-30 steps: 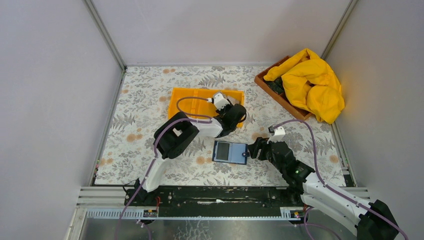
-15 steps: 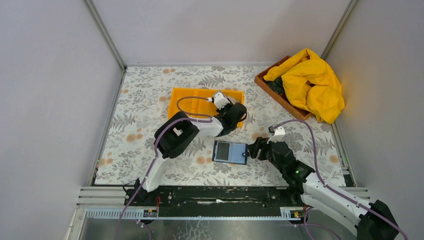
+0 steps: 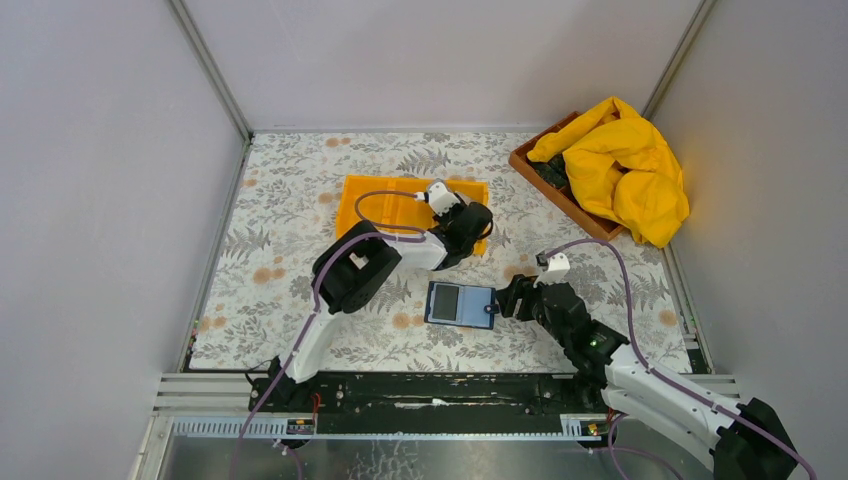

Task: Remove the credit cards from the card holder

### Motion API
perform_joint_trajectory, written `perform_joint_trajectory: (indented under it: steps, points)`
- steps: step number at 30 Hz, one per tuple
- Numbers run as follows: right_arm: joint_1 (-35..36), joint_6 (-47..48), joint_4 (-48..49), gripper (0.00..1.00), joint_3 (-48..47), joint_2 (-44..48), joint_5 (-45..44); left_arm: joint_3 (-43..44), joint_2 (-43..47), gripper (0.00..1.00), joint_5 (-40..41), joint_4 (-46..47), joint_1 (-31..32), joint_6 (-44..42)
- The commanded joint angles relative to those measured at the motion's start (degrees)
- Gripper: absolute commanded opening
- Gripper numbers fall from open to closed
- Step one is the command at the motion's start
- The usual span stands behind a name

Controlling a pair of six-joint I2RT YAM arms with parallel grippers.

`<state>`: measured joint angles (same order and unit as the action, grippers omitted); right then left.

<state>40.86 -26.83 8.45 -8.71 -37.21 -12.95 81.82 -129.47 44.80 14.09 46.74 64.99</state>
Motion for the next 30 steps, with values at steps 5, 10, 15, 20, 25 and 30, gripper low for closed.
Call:
perform_joint_trajectory:
  steps: [5, 10, 15, 20, 25, 30]
  points:
    - [-0.35, 0.04, 2.45, 0.69, -0.78, -1.01, -1.51, -1.92, -1.5, 0.31, 0.54, 9.38, -1.21, -3.37]
    - [-0.37, 0.12, 2.62, 0.69, -0.86, -1.71, -1.48, -2.82, -1.6, 0.26, 0.46, 12.1, -1.21, -3.98]
    - [-0.34, 0.2, 2.88, 0.69, -0.81, -2.02, -1.41, -3.4, -2.25, 0.24, -0.93, 16.21, -1.25, -6.7]
    - [-0.4, 0.18, 2.9, 0.68, -0.76, -1.97, -1.38, -4.54, -2.55, 0.24, -0.57, 19.76, -1.39, -7.4]
    - [-0.35, 0.19, 3.06, 0.68, -0.76, -2.32, -1.37, -4.11, -2.87, 0.23, 0.02, 19.53, -1.39, -7.16]
    - [-0.34, 0.2, 3.18, 0.68, -0.89, -2.62, -1.36, -4.44, -2.64, 0.08, -0.52, 19.86, -1.36, -6.83]
